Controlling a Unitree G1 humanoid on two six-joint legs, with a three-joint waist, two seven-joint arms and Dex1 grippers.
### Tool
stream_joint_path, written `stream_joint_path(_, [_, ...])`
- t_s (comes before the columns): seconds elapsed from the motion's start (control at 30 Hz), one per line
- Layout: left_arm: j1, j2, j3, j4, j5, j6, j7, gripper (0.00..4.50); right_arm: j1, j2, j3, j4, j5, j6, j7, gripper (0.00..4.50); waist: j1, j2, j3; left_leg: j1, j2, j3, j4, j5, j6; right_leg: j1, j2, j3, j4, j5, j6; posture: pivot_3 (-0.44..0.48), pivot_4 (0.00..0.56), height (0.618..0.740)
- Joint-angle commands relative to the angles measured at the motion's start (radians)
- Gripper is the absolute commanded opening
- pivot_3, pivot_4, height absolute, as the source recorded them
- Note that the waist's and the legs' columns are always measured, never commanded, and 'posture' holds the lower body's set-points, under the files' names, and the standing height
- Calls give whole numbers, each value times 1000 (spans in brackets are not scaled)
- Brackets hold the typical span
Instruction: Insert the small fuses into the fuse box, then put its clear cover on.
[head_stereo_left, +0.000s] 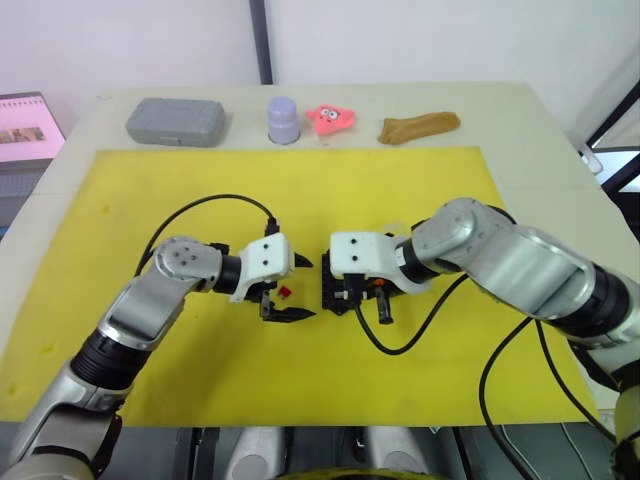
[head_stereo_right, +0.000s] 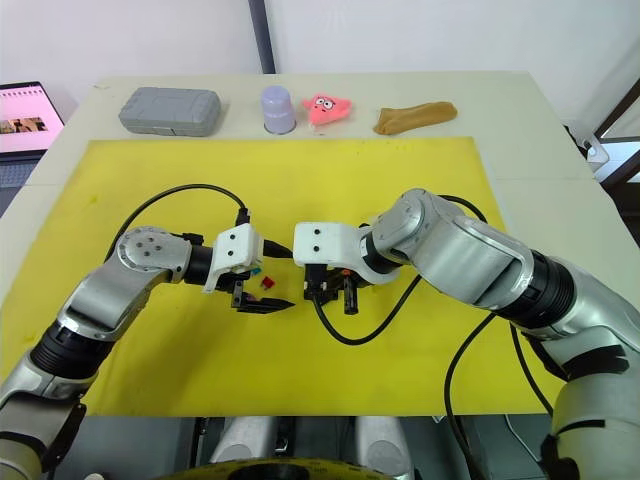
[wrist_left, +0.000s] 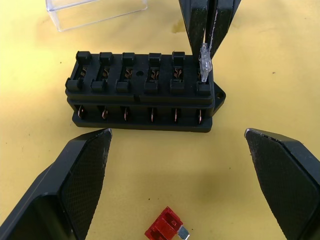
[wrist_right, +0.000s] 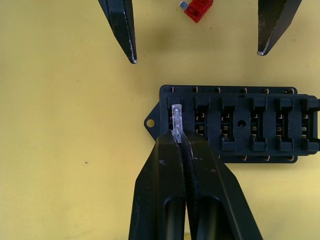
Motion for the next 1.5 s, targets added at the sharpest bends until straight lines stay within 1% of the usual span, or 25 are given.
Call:
stream_joint_path(0.03, [2,-3,13,-29,-9,-7,6,4473,16,-8,11,-17,-19,-15,-11,0,0,0,0,0,0,0,0,0,0,0,0,0,0,0,0,0,150,740])
stream_joint_path(0.4, [1,-2,13,-32,-9,-3,7,4473,32,-14,26,-18,-40,-35,-9,0,0,0,0,0,0,0,0,0,0,0,0,0,0,0,0,0,150,740])
stream_joint_path(0.73, [-4,-5,13,-27,-8,-3,9,4473,21,-11,-1,-24,-33,-62,9,0,-1,0,0,0,0,0,0,0,0,0,0,0,0,0,0,0,150,740])
stream_joint_path(1.33, [-8,-4,13,-18,-7,-10,9,4473,21,-7,-41,-42,-13,-47,10,0,0,0,0,0,0,0,0,0,0,0,0,0,0,0,0,0,150,740])
stream_joint_path(1.43, [-9,-4,13,-16,-6,-11,9,4500,24,-7,-42,-41,-12,-46,8,952,0,0,0,0,0,0,0,0,0,0,0,0,0,0,0,0,150,740])
stream_joint_path(1.5, [-10,-4,13,-14,-6,-12,9,4500,25,-6,-41,-39,-12,-44,7,2058,0,0,0,0,0,0,0,0,0,0,0,0,0,0,0,0,150,740])
